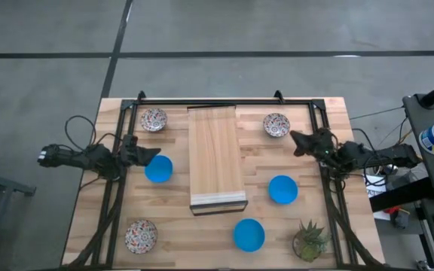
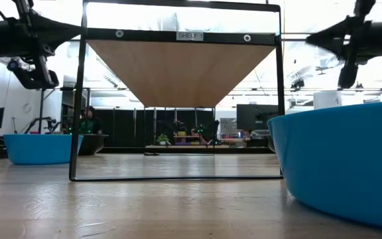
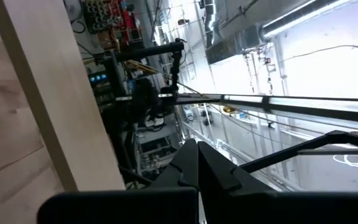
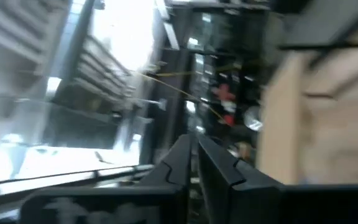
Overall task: Pick & Place Mini bowls
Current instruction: Put the top right white patterned bowl on the shelf
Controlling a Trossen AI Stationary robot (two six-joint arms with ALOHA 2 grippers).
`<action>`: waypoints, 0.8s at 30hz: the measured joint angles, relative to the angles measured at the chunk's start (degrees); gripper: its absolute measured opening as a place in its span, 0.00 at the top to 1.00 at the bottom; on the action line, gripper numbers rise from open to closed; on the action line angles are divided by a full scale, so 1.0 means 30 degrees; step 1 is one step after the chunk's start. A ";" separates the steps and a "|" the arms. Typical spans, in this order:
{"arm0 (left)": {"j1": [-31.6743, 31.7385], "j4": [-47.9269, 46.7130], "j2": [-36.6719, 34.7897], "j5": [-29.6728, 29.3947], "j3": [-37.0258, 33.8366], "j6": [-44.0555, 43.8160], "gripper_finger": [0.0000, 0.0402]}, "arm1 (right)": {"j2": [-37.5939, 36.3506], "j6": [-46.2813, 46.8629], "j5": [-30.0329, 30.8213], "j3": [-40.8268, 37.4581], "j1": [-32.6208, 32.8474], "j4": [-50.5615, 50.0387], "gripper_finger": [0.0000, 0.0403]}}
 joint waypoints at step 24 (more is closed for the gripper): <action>-0.0003 0.0247 0.0022 -0.0007 0.0393 0.0215 1.00 | 0.9816 0.5718 -0.1669 1.1082 -0.3725 -2.2282 0.68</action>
